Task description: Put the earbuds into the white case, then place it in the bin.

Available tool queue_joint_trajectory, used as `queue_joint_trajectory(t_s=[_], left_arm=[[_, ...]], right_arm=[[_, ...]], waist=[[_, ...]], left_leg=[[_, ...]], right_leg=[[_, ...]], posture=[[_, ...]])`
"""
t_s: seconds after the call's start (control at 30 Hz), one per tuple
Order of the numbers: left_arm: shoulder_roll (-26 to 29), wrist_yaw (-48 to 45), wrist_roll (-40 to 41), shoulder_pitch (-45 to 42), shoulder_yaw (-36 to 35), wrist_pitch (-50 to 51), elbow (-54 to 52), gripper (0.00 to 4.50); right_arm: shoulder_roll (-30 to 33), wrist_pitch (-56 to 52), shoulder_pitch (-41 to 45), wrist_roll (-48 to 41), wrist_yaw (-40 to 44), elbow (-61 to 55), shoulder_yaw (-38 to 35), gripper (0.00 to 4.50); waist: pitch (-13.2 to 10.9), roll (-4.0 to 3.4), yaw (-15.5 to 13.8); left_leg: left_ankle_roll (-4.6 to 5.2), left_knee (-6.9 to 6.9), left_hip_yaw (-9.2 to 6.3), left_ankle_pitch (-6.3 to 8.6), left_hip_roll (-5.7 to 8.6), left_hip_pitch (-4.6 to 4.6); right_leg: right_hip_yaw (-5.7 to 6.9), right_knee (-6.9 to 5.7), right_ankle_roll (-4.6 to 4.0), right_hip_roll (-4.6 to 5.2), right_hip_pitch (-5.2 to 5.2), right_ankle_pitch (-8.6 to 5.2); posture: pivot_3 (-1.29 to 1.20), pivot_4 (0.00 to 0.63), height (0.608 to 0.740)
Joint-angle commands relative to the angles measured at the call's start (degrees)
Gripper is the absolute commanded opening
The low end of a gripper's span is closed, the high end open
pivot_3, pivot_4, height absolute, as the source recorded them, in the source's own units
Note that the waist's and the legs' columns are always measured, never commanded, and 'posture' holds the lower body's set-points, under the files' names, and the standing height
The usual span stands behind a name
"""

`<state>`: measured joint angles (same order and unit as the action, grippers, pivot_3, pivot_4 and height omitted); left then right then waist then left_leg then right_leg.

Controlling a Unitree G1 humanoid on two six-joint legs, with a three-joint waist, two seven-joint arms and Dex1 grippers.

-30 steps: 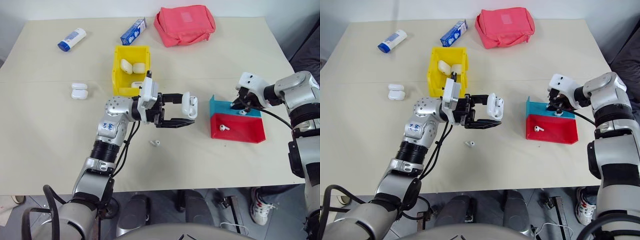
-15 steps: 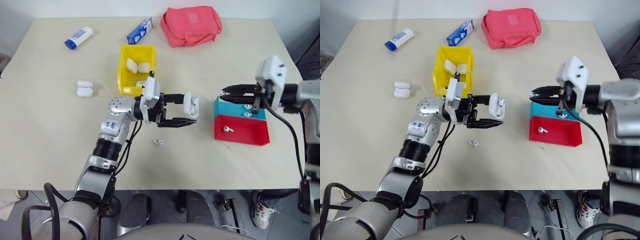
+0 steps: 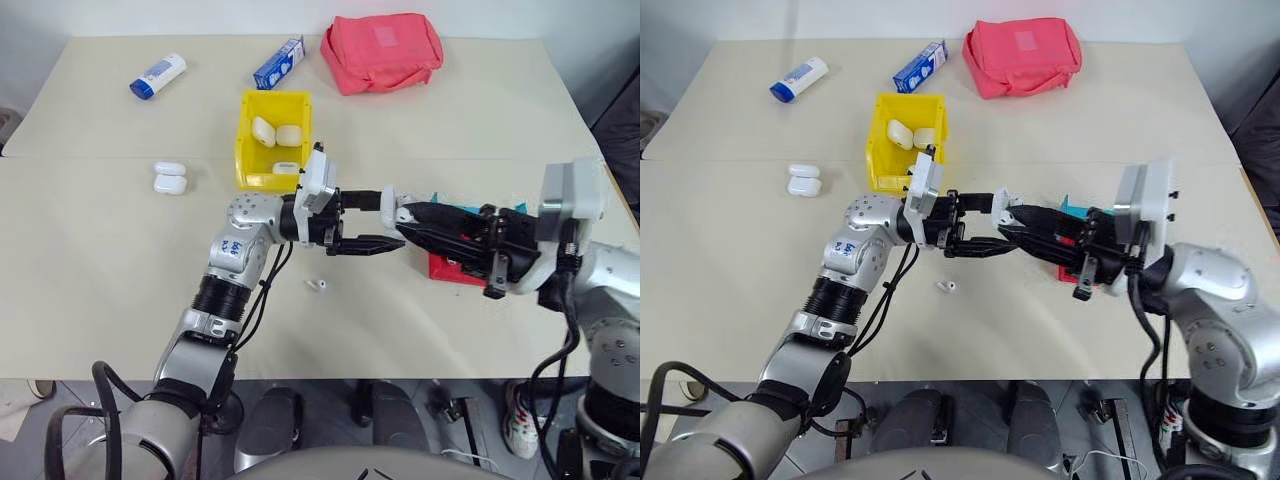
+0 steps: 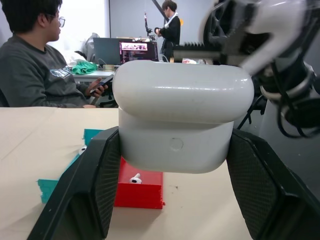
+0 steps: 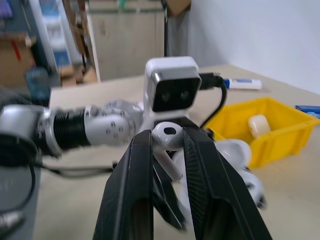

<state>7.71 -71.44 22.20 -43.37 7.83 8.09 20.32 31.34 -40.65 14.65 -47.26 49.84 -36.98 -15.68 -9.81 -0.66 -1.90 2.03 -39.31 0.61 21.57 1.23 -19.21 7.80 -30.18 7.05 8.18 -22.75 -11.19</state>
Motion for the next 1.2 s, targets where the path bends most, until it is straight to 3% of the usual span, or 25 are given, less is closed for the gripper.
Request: queue_joint_trajectory(t_s=[0.03,0.43,0.87,1.2], left_arm=[[-0.1,-0.2,1.5,0.6,0.2,1.0,-3.7,2.8],[-0.3,-0.8,1.9,0.6,-0.6,0.9,-5.2,2.8],[0.9,-1.2,1.3,0.1,-1.6,-1.2,-1.9,2.8],[0.1,-1.7,1.4,-1.5,-1.8,-2.4,-0.4,2.8]], right_arm=[[-1.4,2.8,0.9,-1.5,-2.4,-0.4,0.9,0.47],[-2.1,8.4,-1.8,-0.1,-3.1,4.0,4.3,0.47],[-1.4,9.6,-1.9,-4.9,-9.0,0.4,2.6,0.47],[-2.9,11.2,-4.7,-3.6,-8.9,2.1,5.5,0.47]], waist=[[0.0,0.0,0.0],[0.0,0.0,0.2],[0.0,0.0,0.2],[0.0,0.0,0.2]], left_leg=[[0.01,0.0,0.0,0.01,0.0,-0.01],[0.11,0.0,0.06,0.03,0.0,0.0],[0.13,0.0,0.05,0.04,-0.02,-0.01],[0.2,0.0,0.09,0.08,-0.02,-0.01]], right_leg=[[0.0,0.0,0.0,0.0,-0.01,0.0],[-0.03,0.01,-0.01,-0.05,-0.01,-0.01],[-0.04,0.01,-0.02,-0.04,-0.03,-0.01],[-0.06,0.03,-0.02,-0.05,-0.03,-0.01]], posture=[[0.0,0.15,0.74],[0.0,0.15,0.74],[0.0,0.15,0.74],[0.0,0.15,0.74]])
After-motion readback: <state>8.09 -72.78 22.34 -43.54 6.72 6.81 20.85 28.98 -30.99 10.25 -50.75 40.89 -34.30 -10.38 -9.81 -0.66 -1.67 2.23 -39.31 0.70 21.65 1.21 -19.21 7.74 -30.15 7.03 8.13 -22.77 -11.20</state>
